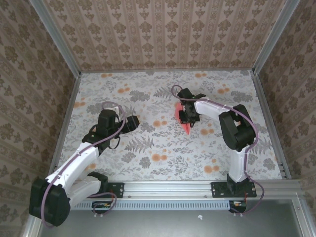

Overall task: Fold a paper plane with a square sheet of paper (fold left side to right side)
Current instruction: Place the paper plane at the center of the table, then pick up the paper plane at the center of the table.

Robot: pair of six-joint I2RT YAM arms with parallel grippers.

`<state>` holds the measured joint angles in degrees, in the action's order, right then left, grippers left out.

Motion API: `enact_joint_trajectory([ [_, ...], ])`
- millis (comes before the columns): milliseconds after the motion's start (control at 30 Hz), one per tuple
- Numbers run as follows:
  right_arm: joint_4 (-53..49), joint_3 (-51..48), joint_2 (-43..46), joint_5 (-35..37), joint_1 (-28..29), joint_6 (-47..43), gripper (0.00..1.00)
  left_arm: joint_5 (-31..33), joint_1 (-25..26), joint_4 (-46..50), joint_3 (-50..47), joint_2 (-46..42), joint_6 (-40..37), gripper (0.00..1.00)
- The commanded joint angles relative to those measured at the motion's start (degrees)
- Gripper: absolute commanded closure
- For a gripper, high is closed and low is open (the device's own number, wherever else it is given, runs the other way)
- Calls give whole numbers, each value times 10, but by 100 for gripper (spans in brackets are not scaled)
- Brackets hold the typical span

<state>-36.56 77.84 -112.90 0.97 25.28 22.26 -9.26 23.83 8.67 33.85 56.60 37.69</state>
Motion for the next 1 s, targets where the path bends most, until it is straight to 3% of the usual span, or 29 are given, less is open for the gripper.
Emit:
enact_joint_trajectory([
  [0, 1, 7, -8, -8, 0, -5, 73, -10, -5, 10, 20, 3, -12, 18],
  [267, 1, 8, -28, 11, 0, -9, 74, -17, -6, 12, 28, 3, -22, 16],
  [433, -8, 31, -6, 4, 0, -9, 92, -34, -5, 5, 40, 4, -47, 10],
  [567, -48, 94, -15, 9, -1, -4, 97, -61, -5, -7, 65, 7, -92, 0],
  [767, -95, 205, -91, 9, 0, 30, 97, -89, -5, -21, 96, 12, -162, 0],
  [967, -140, 315, -169, 23, 5, 34, 97, -98, -5, -23, 111, 22, -182, 0],
])
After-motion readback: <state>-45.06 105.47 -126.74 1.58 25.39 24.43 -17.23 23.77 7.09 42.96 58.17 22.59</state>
